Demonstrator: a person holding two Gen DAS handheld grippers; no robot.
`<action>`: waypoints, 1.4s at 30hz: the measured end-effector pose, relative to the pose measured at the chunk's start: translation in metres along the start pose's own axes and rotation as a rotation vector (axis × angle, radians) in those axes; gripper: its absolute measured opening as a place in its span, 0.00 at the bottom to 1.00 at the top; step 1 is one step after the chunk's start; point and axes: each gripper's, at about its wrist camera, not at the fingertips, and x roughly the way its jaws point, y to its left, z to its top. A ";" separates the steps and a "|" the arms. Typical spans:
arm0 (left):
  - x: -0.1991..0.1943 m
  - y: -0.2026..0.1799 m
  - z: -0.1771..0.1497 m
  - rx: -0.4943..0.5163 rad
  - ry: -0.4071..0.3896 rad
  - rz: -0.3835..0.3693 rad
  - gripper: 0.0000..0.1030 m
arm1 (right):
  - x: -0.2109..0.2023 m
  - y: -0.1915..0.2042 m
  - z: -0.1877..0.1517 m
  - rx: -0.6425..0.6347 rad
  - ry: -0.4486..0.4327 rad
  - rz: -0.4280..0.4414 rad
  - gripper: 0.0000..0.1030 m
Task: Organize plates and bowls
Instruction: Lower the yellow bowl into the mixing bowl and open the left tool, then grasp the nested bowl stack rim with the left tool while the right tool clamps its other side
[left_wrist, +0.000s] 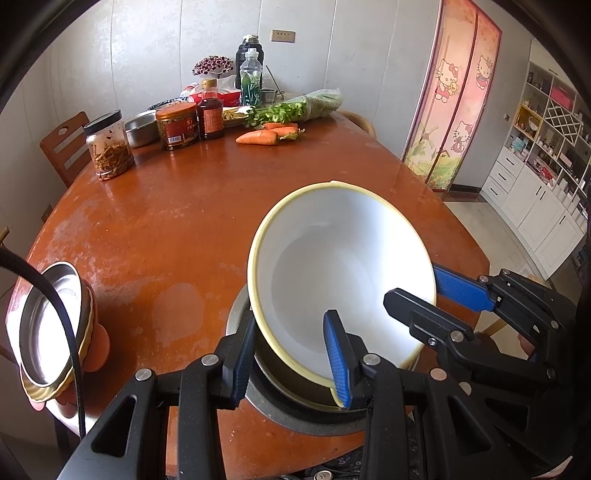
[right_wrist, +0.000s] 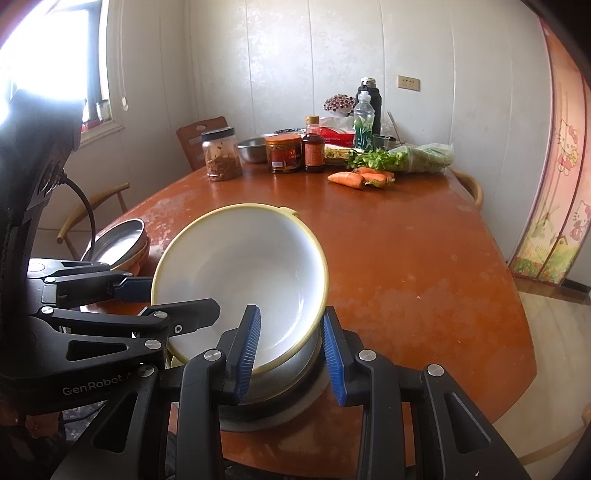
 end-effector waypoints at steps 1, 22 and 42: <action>0.000 0.000 -0.001 0.003 -0.001 0.000 0.35 | 0.000 0.000 0.000 0.003 0.000 0.006 0.35; -0.008 0.005 -0.016 0.001 0.014 -0.035 0.41 | -0.004 -0.002 -0.005 -0.002 -0.006 0.039 0.36; -0.027 0.037 -0.018 -0.085 -0.010 -0.038 0.64 | -0.002 -0.018 -0.006 0.096 -0.001 0.034 0.70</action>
